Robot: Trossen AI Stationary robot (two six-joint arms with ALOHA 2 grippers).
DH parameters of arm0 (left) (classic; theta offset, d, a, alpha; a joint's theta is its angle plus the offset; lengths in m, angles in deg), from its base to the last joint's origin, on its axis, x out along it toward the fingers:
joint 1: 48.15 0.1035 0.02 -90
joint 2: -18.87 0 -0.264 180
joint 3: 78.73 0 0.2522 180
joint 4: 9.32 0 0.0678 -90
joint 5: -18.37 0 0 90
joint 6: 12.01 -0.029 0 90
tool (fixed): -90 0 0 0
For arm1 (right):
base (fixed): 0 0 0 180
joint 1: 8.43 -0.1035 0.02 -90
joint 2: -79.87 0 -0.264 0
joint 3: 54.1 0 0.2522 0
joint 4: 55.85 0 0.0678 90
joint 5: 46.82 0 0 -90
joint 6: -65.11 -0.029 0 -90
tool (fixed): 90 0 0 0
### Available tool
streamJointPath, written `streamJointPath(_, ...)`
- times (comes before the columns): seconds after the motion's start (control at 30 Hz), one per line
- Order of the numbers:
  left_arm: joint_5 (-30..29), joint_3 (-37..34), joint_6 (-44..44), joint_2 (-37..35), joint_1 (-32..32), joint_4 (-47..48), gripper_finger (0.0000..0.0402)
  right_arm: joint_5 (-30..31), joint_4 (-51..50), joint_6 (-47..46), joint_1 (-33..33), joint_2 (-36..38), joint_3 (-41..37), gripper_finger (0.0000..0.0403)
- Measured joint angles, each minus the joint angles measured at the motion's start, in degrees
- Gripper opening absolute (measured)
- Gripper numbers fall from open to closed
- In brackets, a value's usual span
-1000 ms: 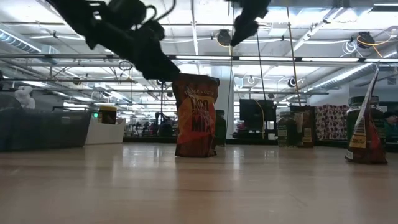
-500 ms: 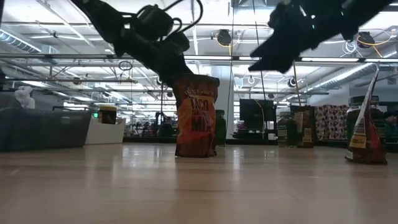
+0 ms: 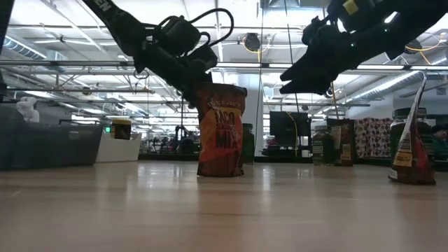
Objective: Sort spices by type
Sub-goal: Put the bottom yellow seasoning bottle into the top white bin
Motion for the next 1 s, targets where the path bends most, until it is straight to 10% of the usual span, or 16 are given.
streamJointPath(1.0, -0.1, -0.1, -0.1, 1.9, 1.1, -3.0, 0.0267, -0.3, -0.3, 0.1, 0.0, 0.0, 0.0, 0.0299)
